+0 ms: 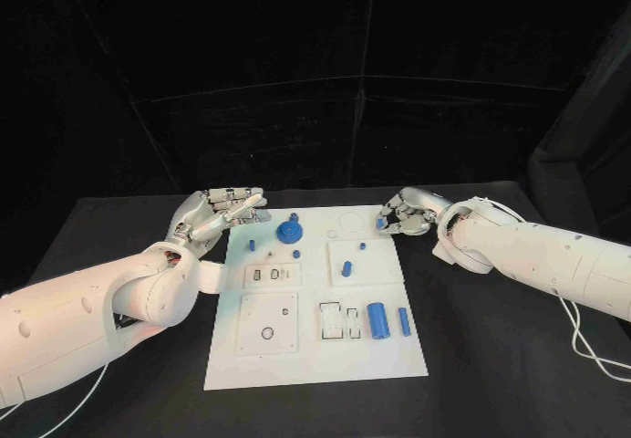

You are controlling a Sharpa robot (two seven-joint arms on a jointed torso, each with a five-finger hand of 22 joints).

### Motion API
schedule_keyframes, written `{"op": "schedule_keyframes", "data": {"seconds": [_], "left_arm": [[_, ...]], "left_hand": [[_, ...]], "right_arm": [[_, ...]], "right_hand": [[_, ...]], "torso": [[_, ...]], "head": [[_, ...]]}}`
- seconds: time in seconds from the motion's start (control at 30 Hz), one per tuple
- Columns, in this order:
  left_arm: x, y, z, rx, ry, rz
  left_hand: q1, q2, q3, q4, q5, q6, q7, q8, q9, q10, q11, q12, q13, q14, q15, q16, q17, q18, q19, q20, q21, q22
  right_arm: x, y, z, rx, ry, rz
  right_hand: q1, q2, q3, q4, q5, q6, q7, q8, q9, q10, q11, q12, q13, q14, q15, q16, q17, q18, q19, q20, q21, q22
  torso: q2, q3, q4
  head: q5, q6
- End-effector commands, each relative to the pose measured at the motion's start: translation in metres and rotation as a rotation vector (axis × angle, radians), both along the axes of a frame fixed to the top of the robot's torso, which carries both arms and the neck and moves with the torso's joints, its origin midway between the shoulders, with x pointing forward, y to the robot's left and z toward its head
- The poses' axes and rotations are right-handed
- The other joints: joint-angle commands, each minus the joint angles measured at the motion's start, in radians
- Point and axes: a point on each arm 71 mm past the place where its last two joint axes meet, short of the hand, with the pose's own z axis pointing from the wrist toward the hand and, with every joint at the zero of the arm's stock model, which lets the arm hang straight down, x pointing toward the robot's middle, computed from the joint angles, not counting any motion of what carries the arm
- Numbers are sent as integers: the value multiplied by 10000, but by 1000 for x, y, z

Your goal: Assemble the parts on the task board

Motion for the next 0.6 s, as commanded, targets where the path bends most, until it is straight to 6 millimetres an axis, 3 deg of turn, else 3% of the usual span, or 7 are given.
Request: {"op": "schedule_keyframes", "data": {"seconds": [0.03, 0.37, 0.6], "left_arm": [[0, -1, 1, -54, -46, -129], [-1, 1, 1, -36, -46, -92], [-1, 3, 2, -50, -17, -41]], "left_hand": [[21, 104, -8, -52, -30, 12, 39, -26, 3, 76, -22, -59, -2, 45, 3, -62, 9, 150, 79, -2, -32, -9], [21, 104, -8, -52, -30, 12, 39, -26, 3, 76, -22, -59, -2, 45, 3, -62, 9, 150, 79, -2, -32, -9], [27, 114, -5, -66, -30, 10, 39, -30, 2, 76, -21, -63, -3, 47, 3, -68, 11, 149, 83, -3, -36, -14]], "right_arm": [[-1, 1, 8, 245, -815, -337], [-16, 19, 19, 627, -1052, -404], [-26, 55, 28, 481, -910, 10]], "right_hand": [[-19, 141, 116, 9, 192, 268, -179, 23, 48, 239, -71, 55, 1401, 903, -87, 51, 1922, -54, -8, -103, 39, 12], [-325, 153, 292, 113, 354, 255, -173, -53, 17, 221, -68, 5, 1364, 901, -91, 44, 1911, -64, 18, -118, 57, 55], [-366, 153, 312, 130, 357, 253, -173, -63, 14, 217, -68, -5, 1357, 898, -91, 39, 1898, -62, 14, -118, 53, 45]], "torso": [[-8, -2, -7], [-23, -34, 13], [-39, -73, 54]], "head": [[2, -1], [22, 18], [81, -2]]}}
